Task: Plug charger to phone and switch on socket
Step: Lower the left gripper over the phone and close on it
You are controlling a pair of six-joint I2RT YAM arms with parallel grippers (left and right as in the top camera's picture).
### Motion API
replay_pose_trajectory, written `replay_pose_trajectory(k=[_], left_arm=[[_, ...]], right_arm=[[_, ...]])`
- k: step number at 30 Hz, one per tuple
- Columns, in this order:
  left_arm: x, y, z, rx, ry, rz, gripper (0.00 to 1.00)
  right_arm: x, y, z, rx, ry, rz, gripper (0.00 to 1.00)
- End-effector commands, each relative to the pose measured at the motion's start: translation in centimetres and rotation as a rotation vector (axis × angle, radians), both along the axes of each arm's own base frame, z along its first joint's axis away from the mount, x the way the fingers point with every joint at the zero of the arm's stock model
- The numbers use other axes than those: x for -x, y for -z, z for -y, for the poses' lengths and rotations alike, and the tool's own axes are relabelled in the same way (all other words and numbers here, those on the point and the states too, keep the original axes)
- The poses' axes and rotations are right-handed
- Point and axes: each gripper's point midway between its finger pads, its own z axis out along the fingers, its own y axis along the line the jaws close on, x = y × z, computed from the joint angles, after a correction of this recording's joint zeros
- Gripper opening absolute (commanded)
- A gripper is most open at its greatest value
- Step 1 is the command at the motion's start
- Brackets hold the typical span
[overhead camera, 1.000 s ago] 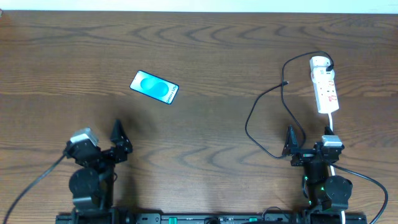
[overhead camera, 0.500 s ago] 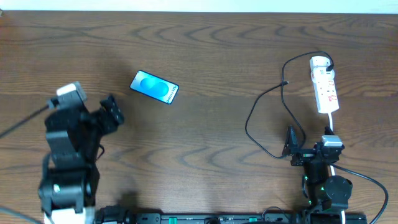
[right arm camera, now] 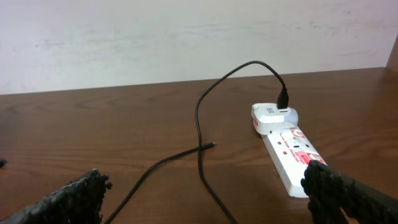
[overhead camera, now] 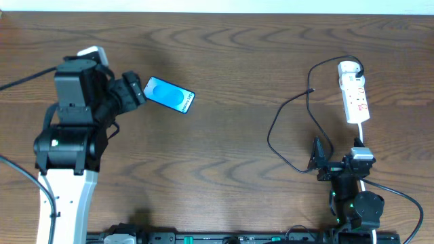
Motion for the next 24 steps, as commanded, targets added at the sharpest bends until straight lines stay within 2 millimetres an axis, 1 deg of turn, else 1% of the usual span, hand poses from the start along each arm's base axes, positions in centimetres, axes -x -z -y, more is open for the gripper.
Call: replay_pose_trajectory(k=[1, 3, 5, 9, 12, 17, 21, 24], left_arm=[[-0.6, -1.2, 1.2, 0.006, 0.036, 0.027, 0.86], [-0.7, -1.4, 1.8, 0.007, 0.054, 0.037, 0.86], [-0.6, -1.3, 2.0, 0.007, 0.058, 0.034, 0.86], [0.3, -0.2, 2.2, 0.016, 0.071, -0.022, 0.86], [0.3, 0.0, 2.2, 0.017, 0.071, -0.027, 0.86], [-0.1, -0.5, 2.5, 0.135, -0.008, -0.012, 0.86], [-0.4, 0.0, 2.4, 0.208, -0.087, -0.034, 0.86], [-0.9, 0.8, 2.2, 0.218, -0.114, -0.057, 0.86]], right_arm=[[0.0, 0.0, -0.1, -0.009, -0.006, 0.003, 0.99], [0.0, 0.0, -0.1, -0.009, -0.005, 0.003, 0.99], [0.0, 0.0, -0.1, -0.009, -0.005, 0.003, 0.99], [0.0, 0.0, -0.1, -0.009, -0.005, 0.003, 0.99], [0.0, 0.0, -0.1, -0.009, -0.005, 0.002, 0.99], [0.0, 0.0, -0.1, -0.009, -0.005, 0.003, 0.99], [0.0, 0.0, -0.1, -0.009, -0.005, 0.003, 0.99], [0.0, 0.0, -0.1, -0.009, -0.005, 0.003, 0.99]])
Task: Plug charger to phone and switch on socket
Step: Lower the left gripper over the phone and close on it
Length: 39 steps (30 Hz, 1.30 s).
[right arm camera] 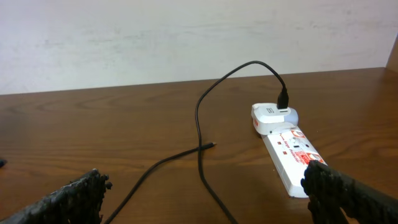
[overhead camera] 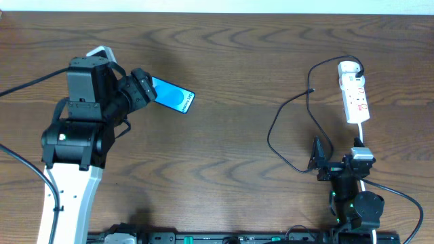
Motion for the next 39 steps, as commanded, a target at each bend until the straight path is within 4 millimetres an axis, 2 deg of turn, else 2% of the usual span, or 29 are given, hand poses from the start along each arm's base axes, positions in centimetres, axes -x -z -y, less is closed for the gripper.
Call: replay_pose_trajectory(k=[1, 5, 9, 17, 22, 23, 26, 34, 38, 39], left_arm=[[-1.1, 0.4, -0.3, 0.053, -0.082, -0.027, 0.86], [-2.2, 2.2, -1.1, 0.043, -0.153, -0.088, 0.86], [-3.5, 3.3, -1.0, 0.029, -0.175, -0.161, 0.86], [-7.5, 2.9, -0.6, -0.019, -0.317, -0.248, 0.86], [-10.3, 3.2, 1.1, -0.015, -0.317, -0.281, 0.86], [-10.8, 3.5, 1.4, -0.016, -0.314, -0.283, 0.98], [-11.6, 5.1, 2.0, -0.013, -0.316, -0.308, 0.98], [-12.1, 8.5, 2.1, -0.011, -0.356, -0.389, 0.98], [-12.5, 11.2, 2.2, -0.009, -0.392, -0.445, 0.98], [-12.6, 12.5, 2.2, -0.013, -0.405, -0.473, 0.98]], right_arm=[[0.0, 0.0, -0.1, -0.009, -0.006, 0.002, 0.99], [0.0, 0.0, -0.1, -0.009, -0.005, 0.002, 0.99], [0.0, 0.0, -0.1, -0.009, -0.005, 0.002, 0.99], [0.0, 0.0, -0.1, -0.009, -0.005, 0.002, 0.99], [0.0, 0.0, -0.1, -0.009, -0.005, 0.002, 0.99], [0.0, 0.0, -0.1, -0.009, -0.005, 0.002, 0.99], [0.0, 0.0, -0.1, -0.009, -0.005, 0.002, 0.99], [0.0, 0.0, -0.1, -0.009, -0.005, 0.002, 0.99], [0.0, 0.0, -0.1, -0.009, -0.005, 0.002, 0.99], [0.0, 0.0, -0.1, -0.009, -0.005, 0.002, 0.99]])
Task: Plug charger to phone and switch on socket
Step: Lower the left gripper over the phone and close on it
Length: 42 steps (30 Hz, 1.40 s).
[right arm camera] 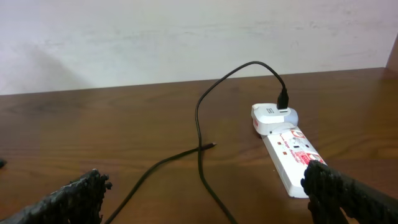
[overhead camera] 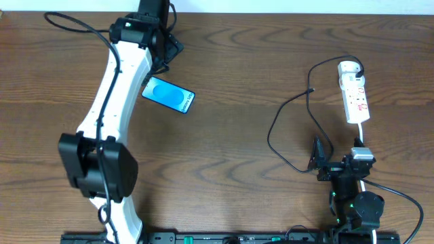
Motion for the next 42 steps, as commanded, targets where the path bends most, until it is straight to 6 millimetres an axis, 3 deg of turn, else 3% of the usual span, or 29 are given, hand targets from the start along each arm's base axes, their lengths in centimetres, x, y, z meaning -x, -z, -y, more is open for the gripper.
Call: replay_pose_trajectory(k=[1, 4, 9, 16, 30, 42], left_arm=[[-0.5, 3.1, -0.3, -0.013, -0.067, -0.063, 0.98], [-0.1, 6.3, -0.3, 0.001, -0.141, -0.142, 0.98], [0.1, 9.0, -0.2, 0.032, -0.167, -0.208, 0.98], [0.3, 10.4, -1.1, 0.07, -0.198, -0.25, 0.98], [0.4, 12.4, -0.5, 0.114, -0.208, -0.259, 0.98], [0.6, 15.4, -0.2, 0.107, -0.207, -0.315, 0.98]], right_arm=[[0.0, 0.0, -0.1, -0.009, -0.005, 0.001, 0.99], [0.0, 0.0, -0.1, -0.009, -0.005, 0.001, 0.99], [0.0, 0.0, -0.1, -0.009, -0.005, 0.001, 0.99], [0.0, 0.0, -0.1, -0.009, -0.005, 0.001, 0.99], [0.0, 0.0, -0.1, -0.009, -0.005, 0.001, 0.99], [0.0, 0.0, -0.1, -0.009, -0.005, 0.001, 0.99]])
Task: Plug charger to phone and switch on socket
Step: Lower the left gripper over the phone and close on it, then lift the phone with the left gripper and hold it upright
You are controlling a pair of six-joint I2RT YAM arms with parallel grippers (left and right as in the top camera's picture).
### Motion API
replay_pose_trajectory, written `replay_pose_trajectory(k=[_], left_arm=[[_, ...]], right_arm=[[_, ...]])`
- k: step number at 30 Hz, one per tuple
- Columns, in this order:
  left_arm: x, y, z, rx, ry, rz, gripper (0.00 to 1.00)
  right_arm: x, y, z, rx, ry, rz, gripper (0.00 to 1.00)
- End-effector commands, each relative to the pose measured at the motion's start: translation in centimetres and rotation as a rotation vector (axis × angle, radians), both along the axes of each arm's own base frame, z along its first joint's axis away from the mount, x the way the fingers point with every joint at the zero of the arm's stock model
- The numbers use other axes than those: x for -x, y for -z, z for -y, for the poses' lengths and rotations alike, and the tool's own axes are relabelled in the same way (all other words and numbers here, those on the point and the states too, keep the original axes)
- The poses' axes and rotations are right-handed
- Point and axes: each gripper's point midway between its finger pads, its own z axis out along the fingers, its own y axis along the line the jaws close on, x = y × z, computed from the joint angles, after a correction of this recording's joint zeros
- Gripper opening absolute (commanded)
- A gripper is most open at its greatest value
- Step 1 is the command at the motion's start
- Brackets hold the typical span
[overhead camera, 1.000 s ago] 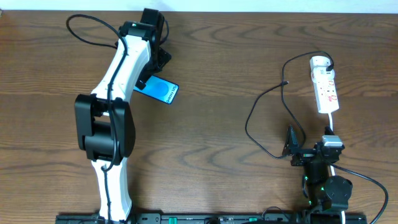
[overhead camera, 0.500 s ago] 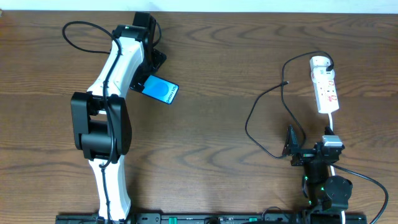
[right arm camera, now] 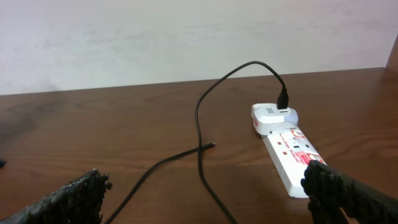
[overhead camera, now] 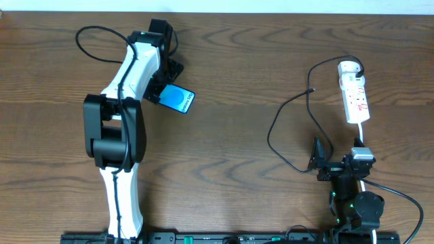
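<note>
The blue phone (overhead camera: 180, 101) lies flat at the back left of the table. My left gripper (overhead camera: 165, 81) reaches down from the back edge over the phone's left end and hides it; from overhead I cannot tell how its jaws stand. At the right, the white power strip (overhead camera: 354, 98) (right arm camera: 291, 155) carries a white charger (overhead camera: 348, 67) (right arm camera: 273, 117). Its black cable (overhead camera: 274, 132) (right arm camera: 199, 118) loops to a free connector tip (overhead camera: 310, 89) (right arm camera: 213, 145) on the wood. My right gripper (overhead camera: 337, 157) (right arm camera: 205, 202) rests open near the strip's near end, holding nothing.
The left arm's white links (overhead camera: 129, 74) stretch from the front edge up across the table's left side. The cable loop lies between the right gripper and the strip. A pale wall (right arm camera: 186, 37) borders the far edge of the table.
My left gripper was at the table's back edge beyond the phone; now it sits over the phone's left end. The phone, cable, strip and right gripper have not moved.
My left gripper stood by the phone's left end, then overlapped that end. After that the arm was stretched out with the gripper at the back edge, the phone lying uncovered. Now the gripper covers the phone's left end again. The right side stayed still throughout.
</note>
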Motion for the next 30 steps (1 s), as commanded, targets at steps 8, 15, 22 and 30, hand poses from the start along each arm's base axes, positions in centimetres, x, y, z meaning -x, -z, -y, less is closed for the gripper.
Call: replay_pose_trajectory(k=[8, 15, 22, 30], left_arm=[[0.1, 1.2, 0.4, 0.01, -0.001, -0.016, 0.98], [0.7, 2.2, 0.4, 0.013, -0.001, -0.035, 0.98], [1.2, 3.4, 0.3, 0.01, -0.009, -0.059, 0.98], [1.3, 3.4, 0.3, 0.01, -0.008, -0.059, 0.98]], right_arm=[[0.0, 0.0, -0.1, -0.009, -0.005, 0.001, 0.99], [0.0, 0.0, -0.1, -0.009, -0.005, 0.001, 0.99], [0.0, 0.0, -0.1, -0.009, -0.005, 0.001, 0.99], [0.0, 0.0, -0.1, -0.009, -0.005, 0.001, 0.99]])
